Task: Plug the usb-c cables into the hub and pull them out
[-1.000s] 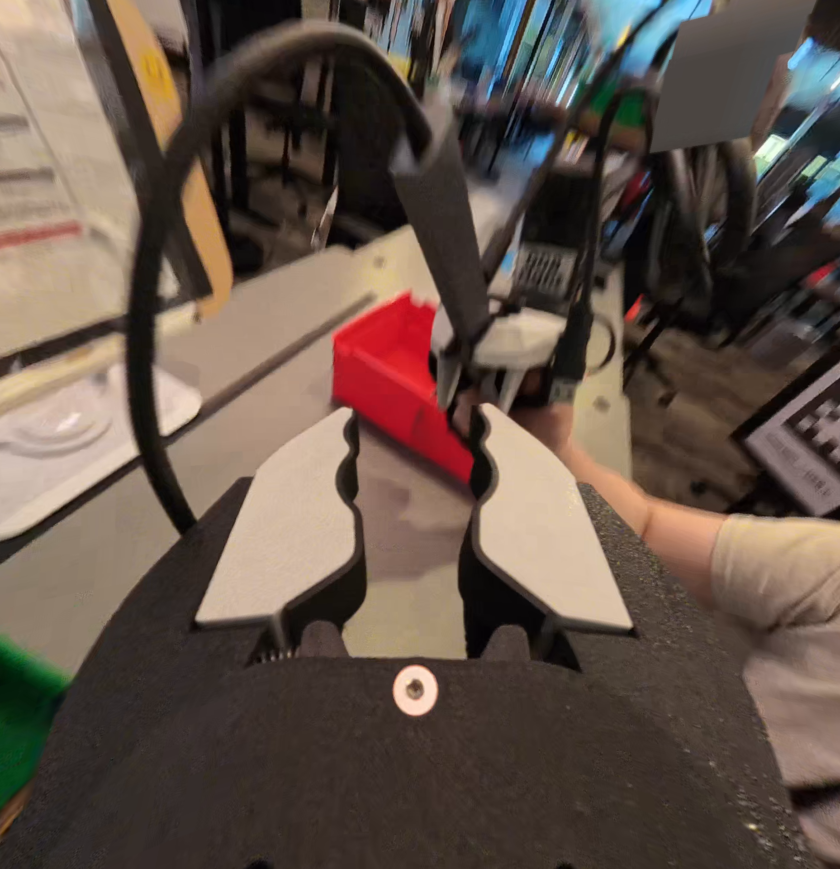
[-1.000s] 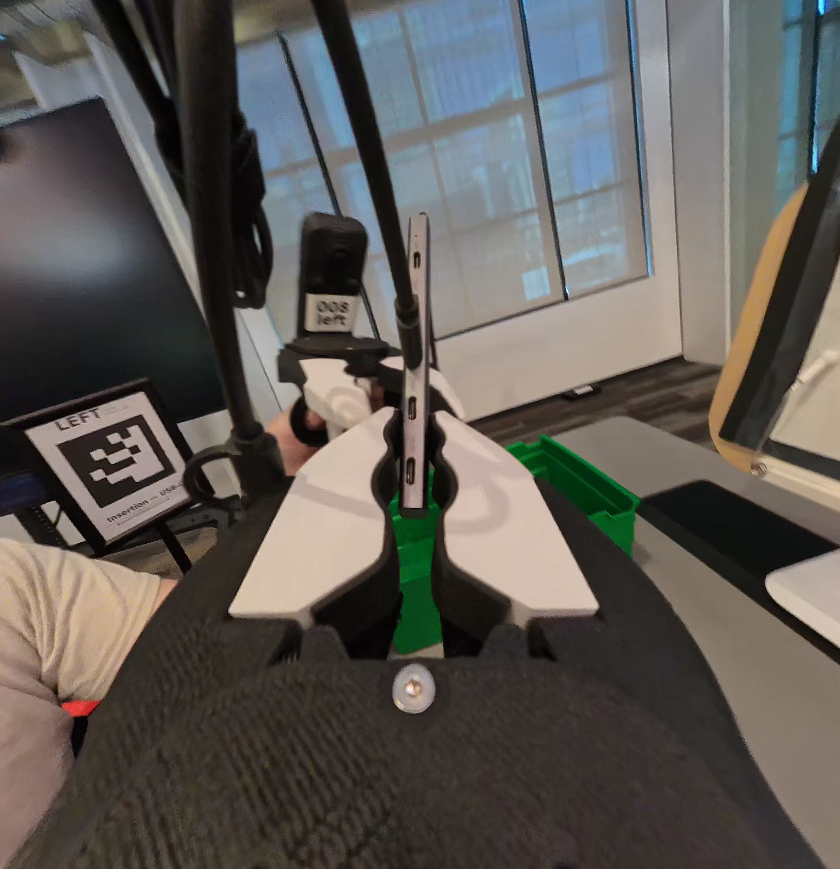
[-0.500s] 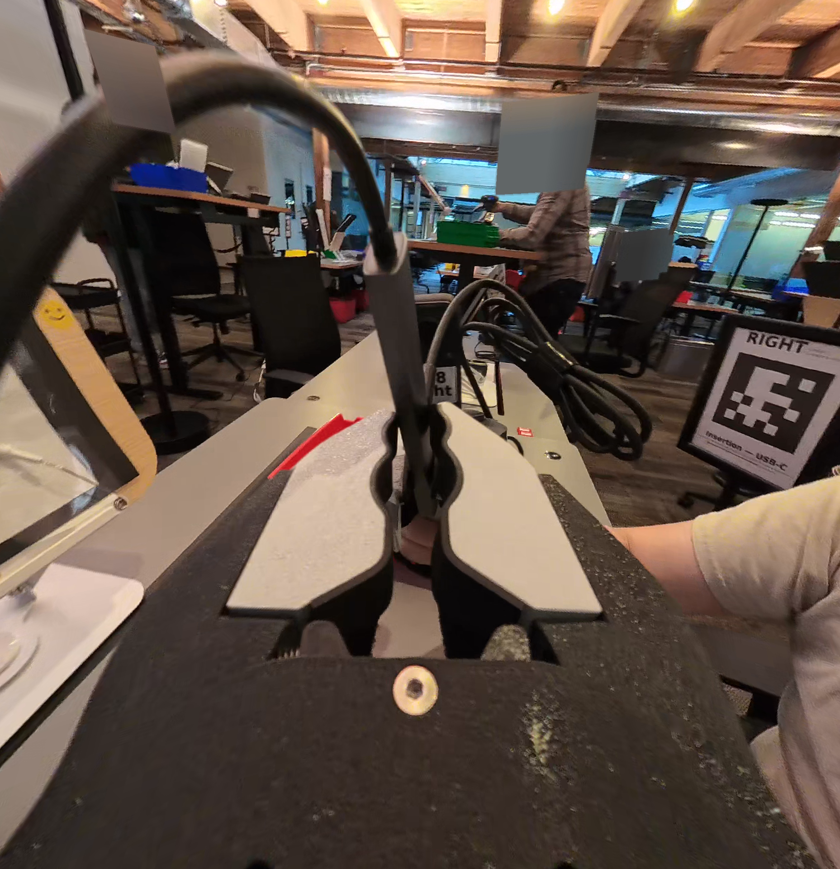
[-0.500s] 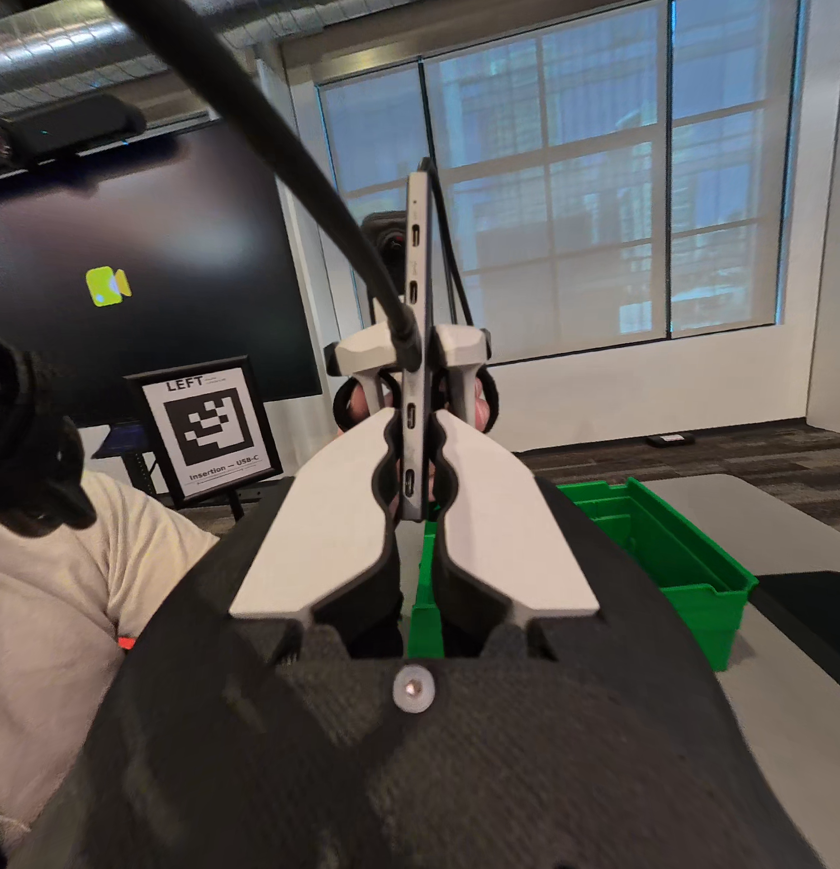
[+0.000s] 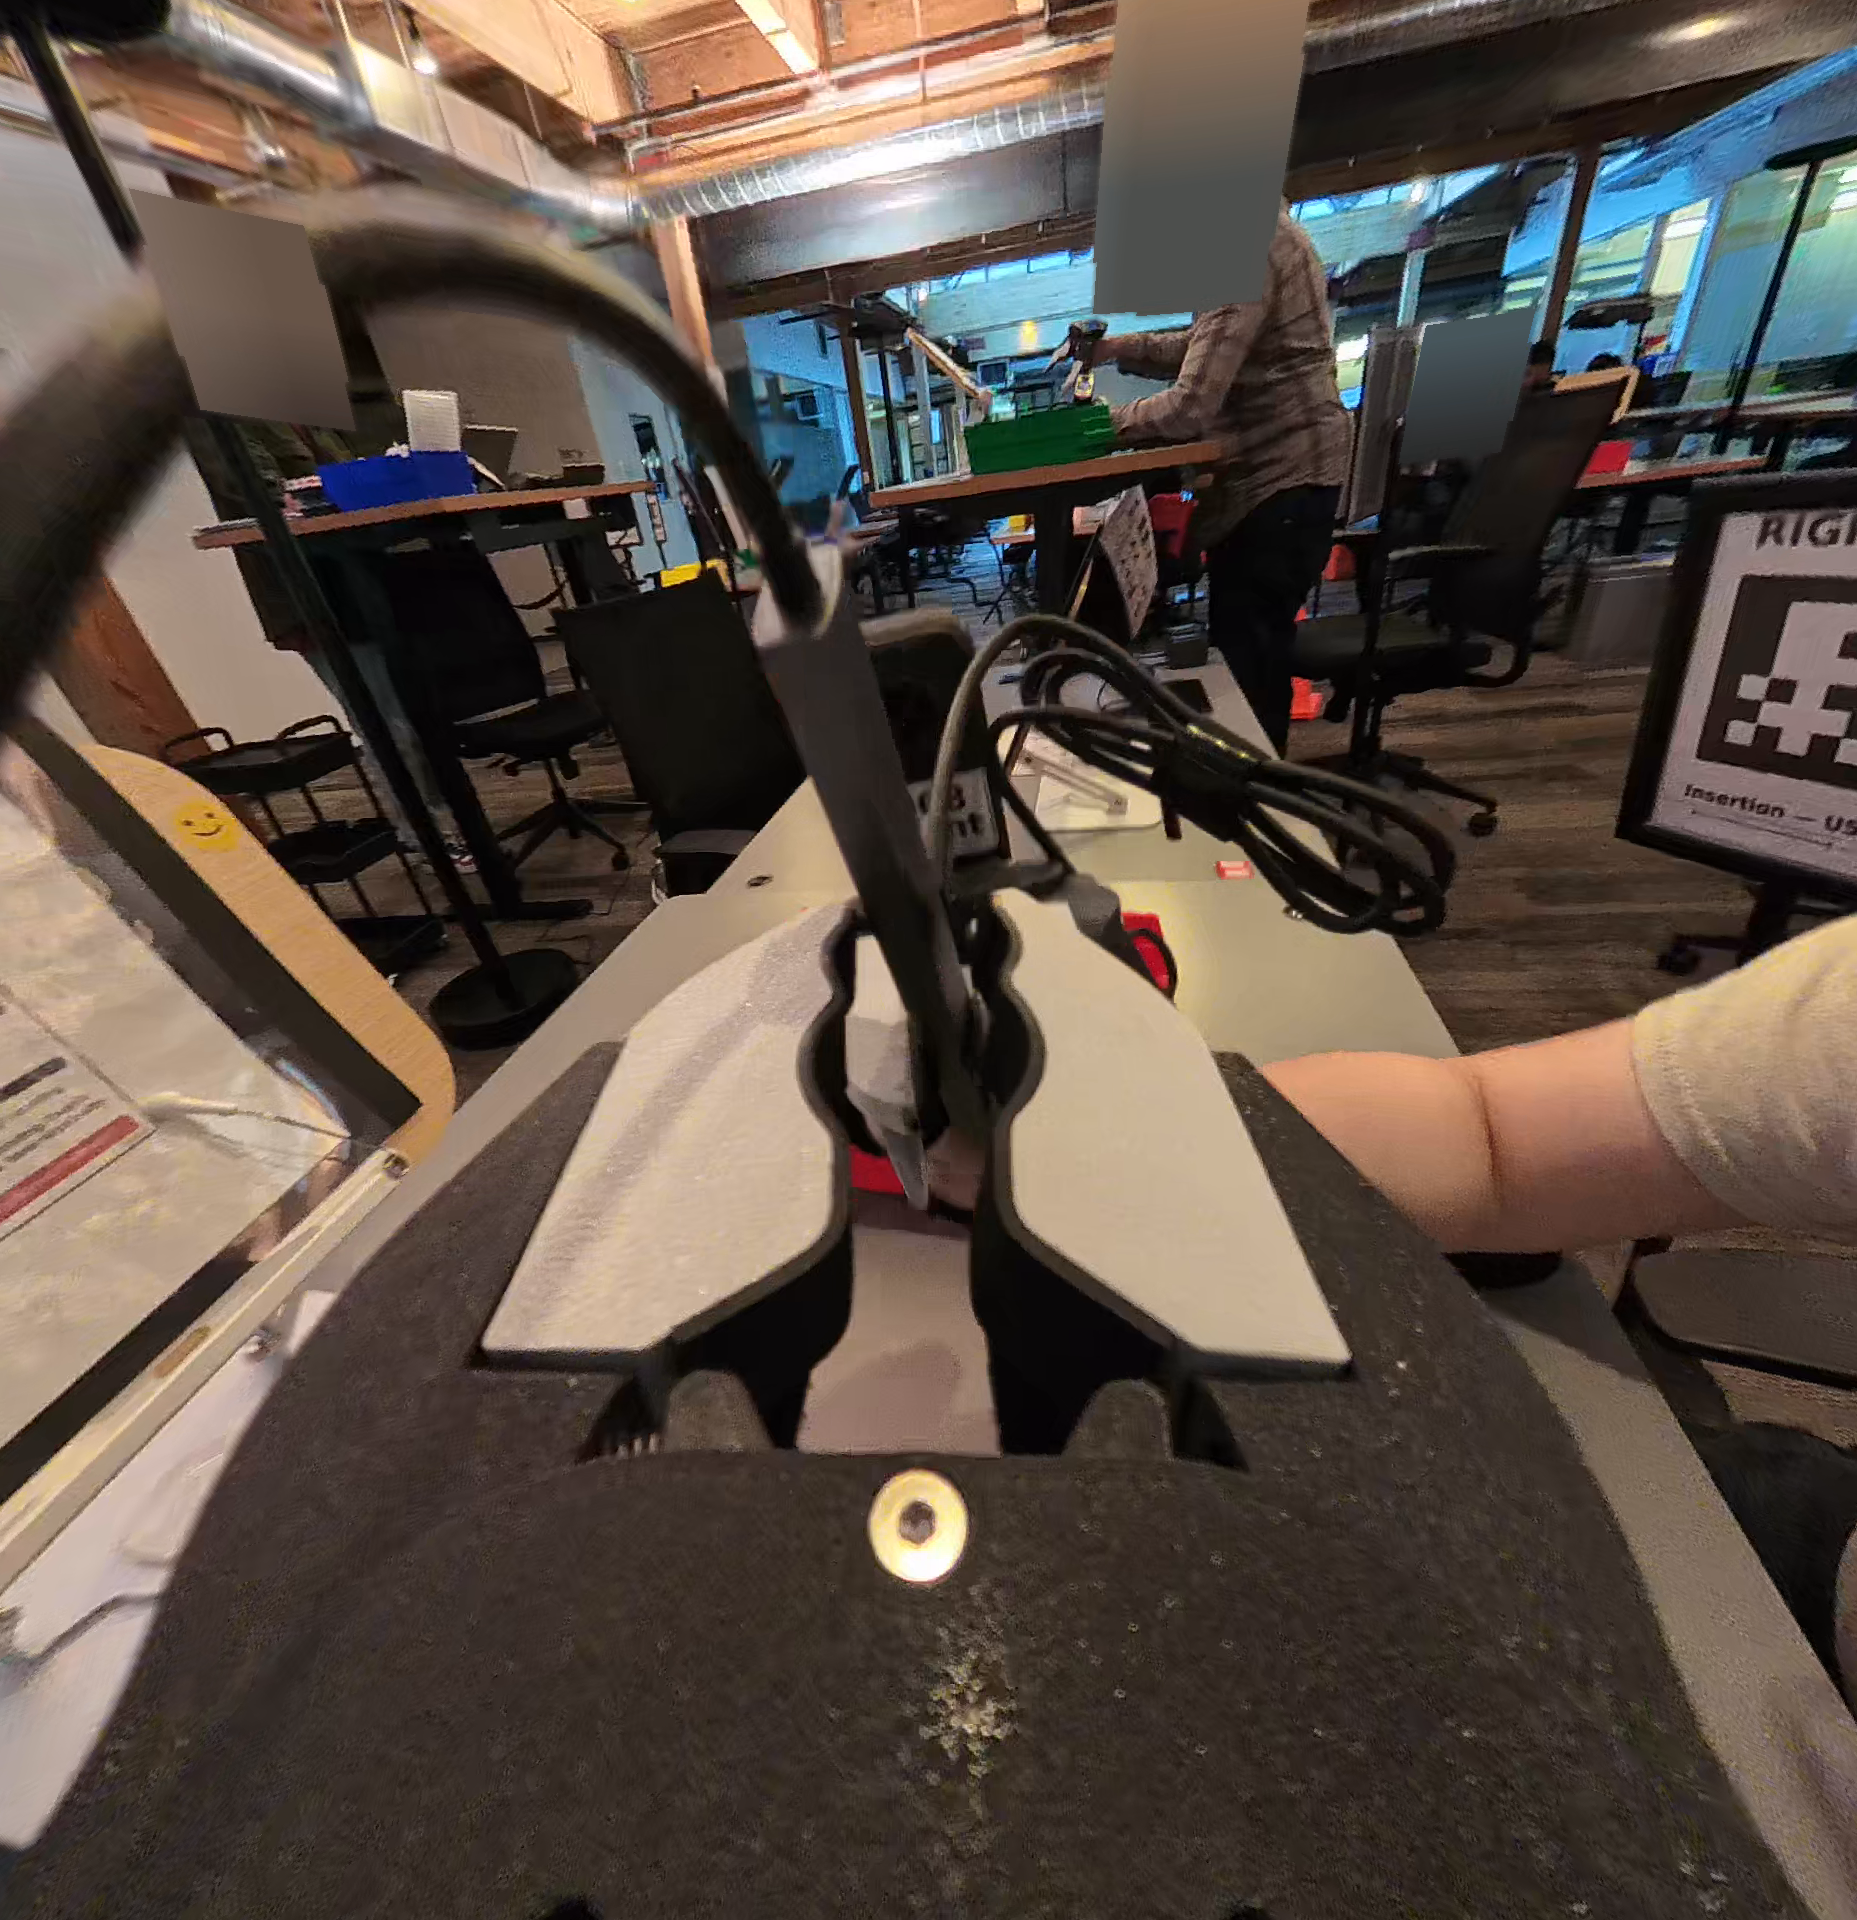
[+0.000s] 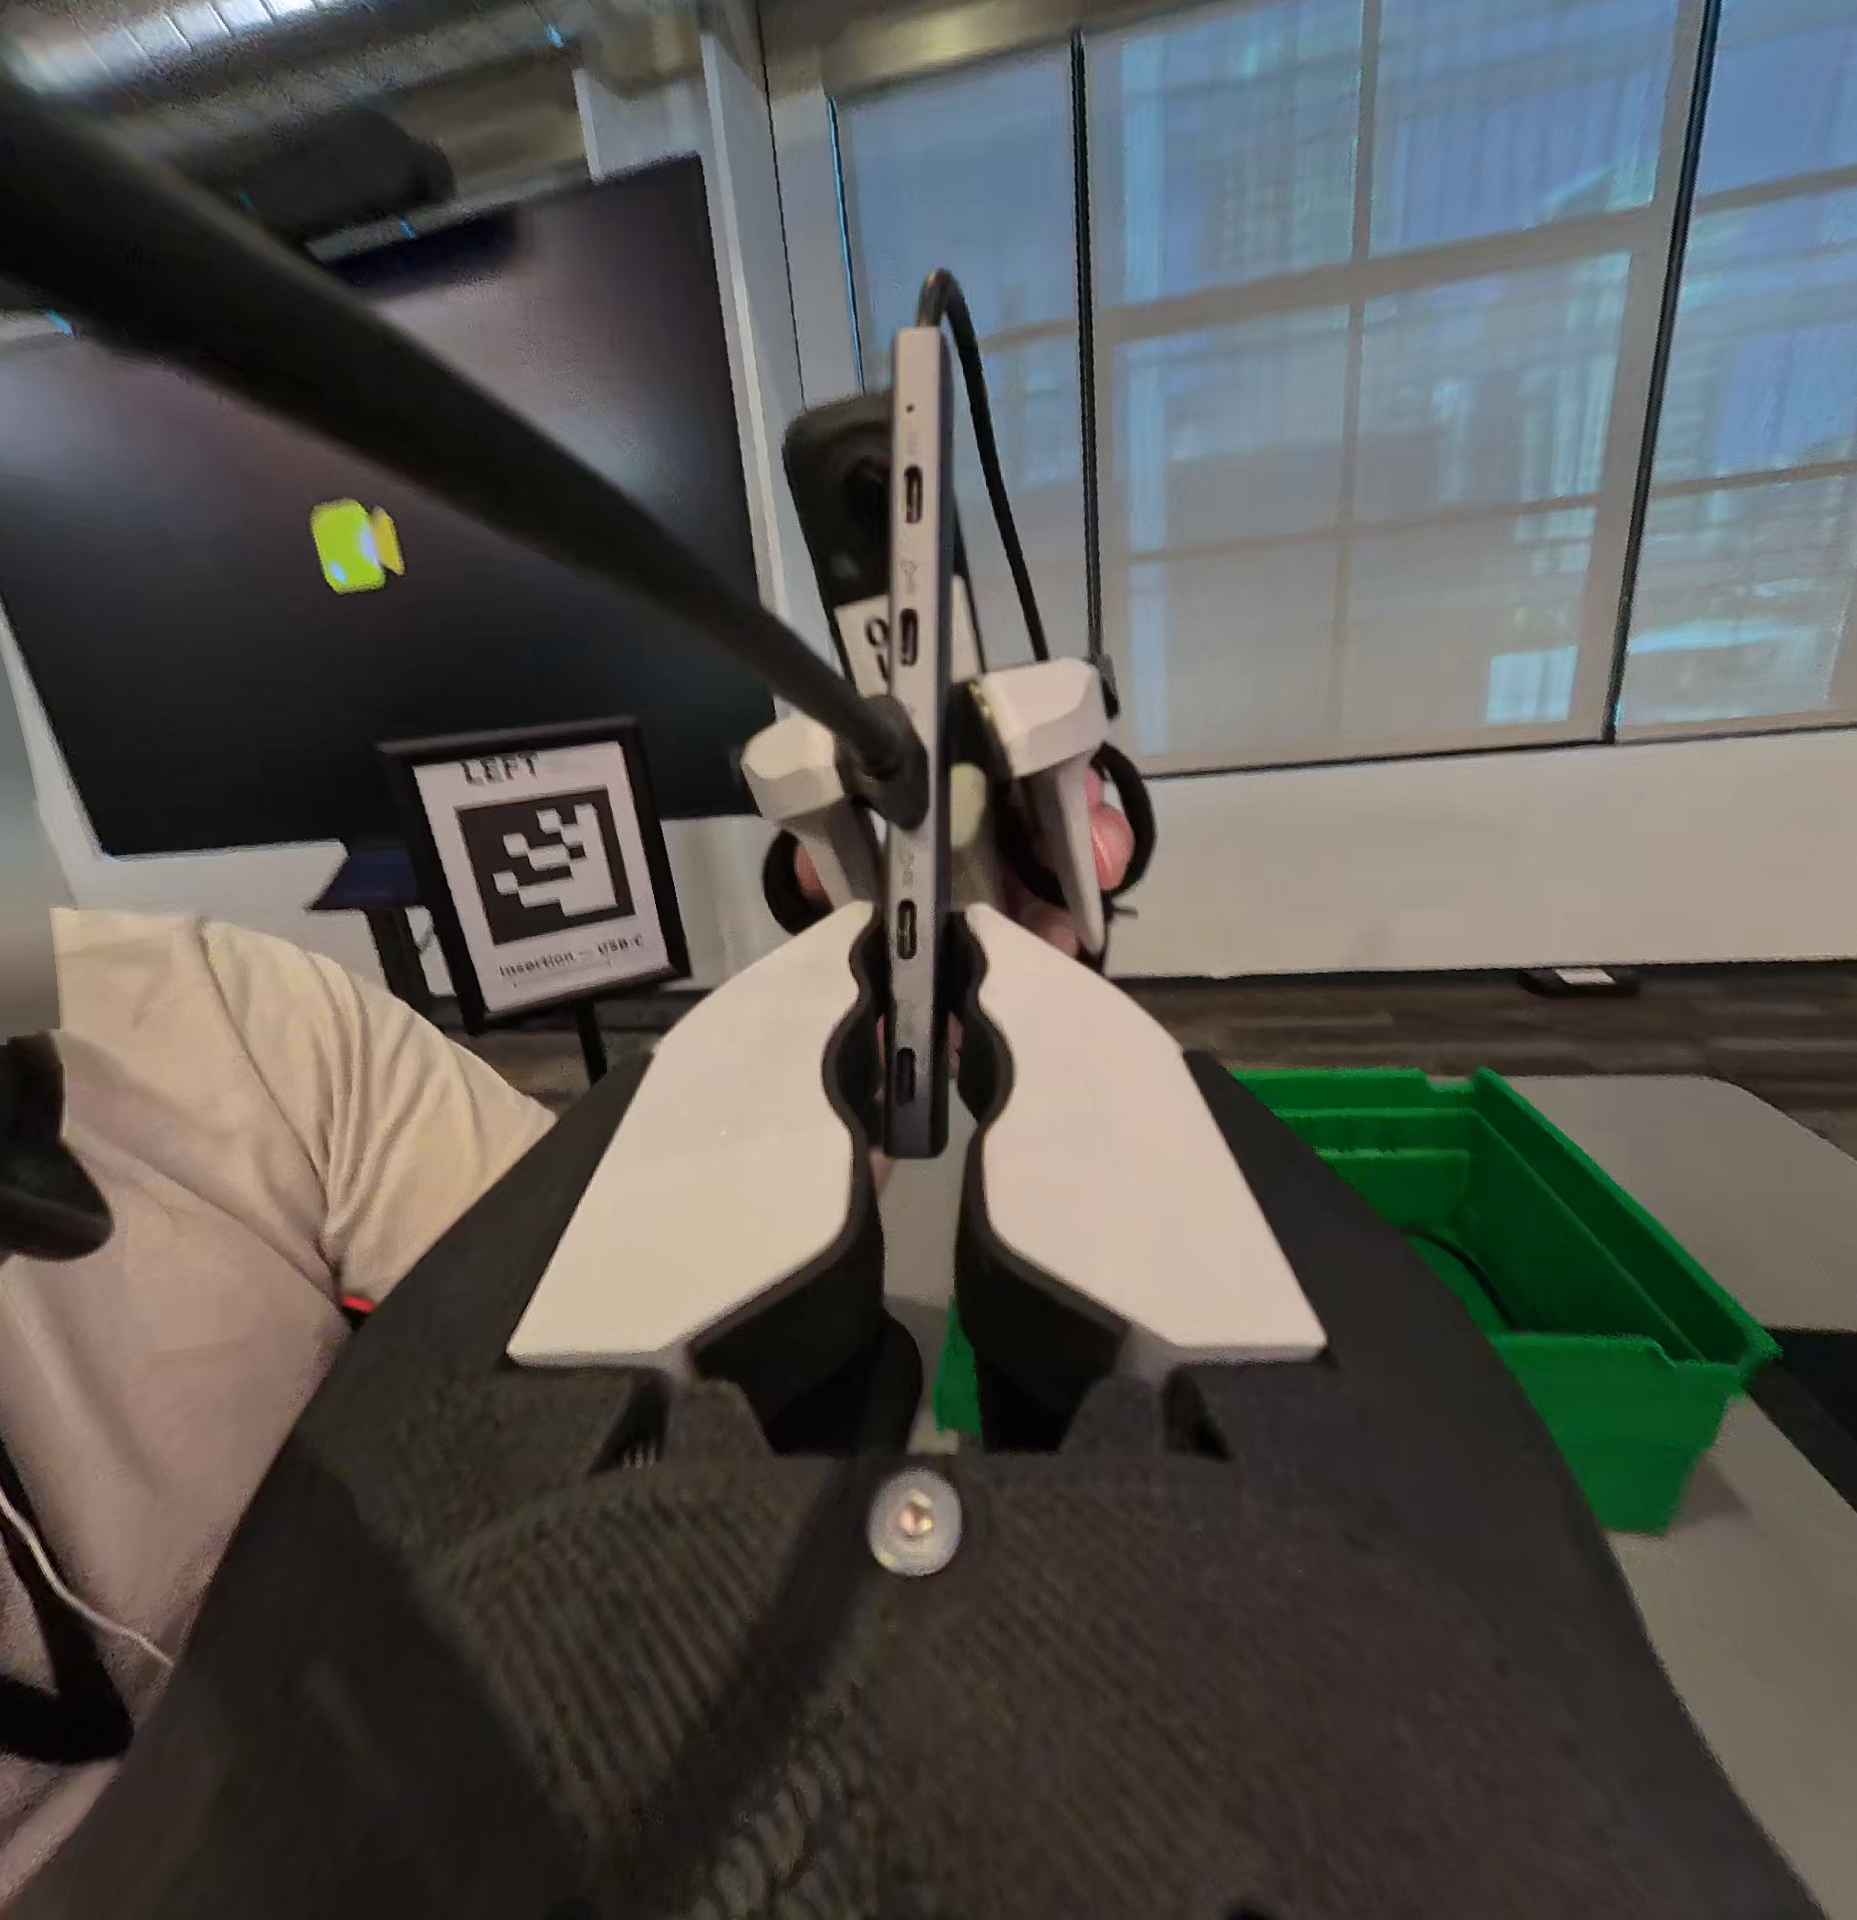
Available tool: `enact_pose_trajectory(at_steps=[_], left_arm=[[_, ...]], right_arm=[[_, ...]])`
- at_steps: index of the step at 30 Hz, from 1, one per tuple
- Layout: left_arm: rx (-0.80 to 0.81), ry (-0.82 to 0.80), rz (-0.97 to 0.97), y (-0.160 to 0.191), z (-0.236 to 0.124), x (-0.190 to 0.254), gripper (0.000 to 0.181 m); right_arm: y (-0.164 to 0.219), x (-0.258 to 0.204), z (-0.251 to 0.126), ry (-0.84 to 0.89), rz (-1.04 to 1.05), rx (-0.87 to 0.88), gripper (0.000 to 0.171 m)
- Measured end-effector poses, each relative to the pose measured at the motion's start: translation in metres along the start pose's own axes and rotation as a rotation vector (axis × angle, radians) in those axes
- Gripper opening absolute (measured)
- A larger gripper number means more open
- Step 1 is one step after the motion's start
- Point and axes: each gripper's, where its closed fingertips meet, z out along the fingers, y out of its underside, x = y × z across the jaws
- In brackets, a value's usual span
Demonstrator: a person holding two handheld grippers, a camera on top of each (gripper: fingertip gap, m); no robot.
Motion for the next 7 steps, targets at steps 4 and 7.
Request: enact_pose_trajectory(at_steps=[4, 7], left_arm=[[-0.014, -0.05, 0.033, -0.003, -0.015, -0.004, 0.025], [0.095, -0.031, 0.019, -0.015, -0.019, -0.001, 0.026]], right_arm=[[0.005, 0.004, -0.004, 0.087, -0.124, -0.117, 0.011], [0.008, 0.005, -0.003, 0.16, -0.24, -0.174, 0.011]])
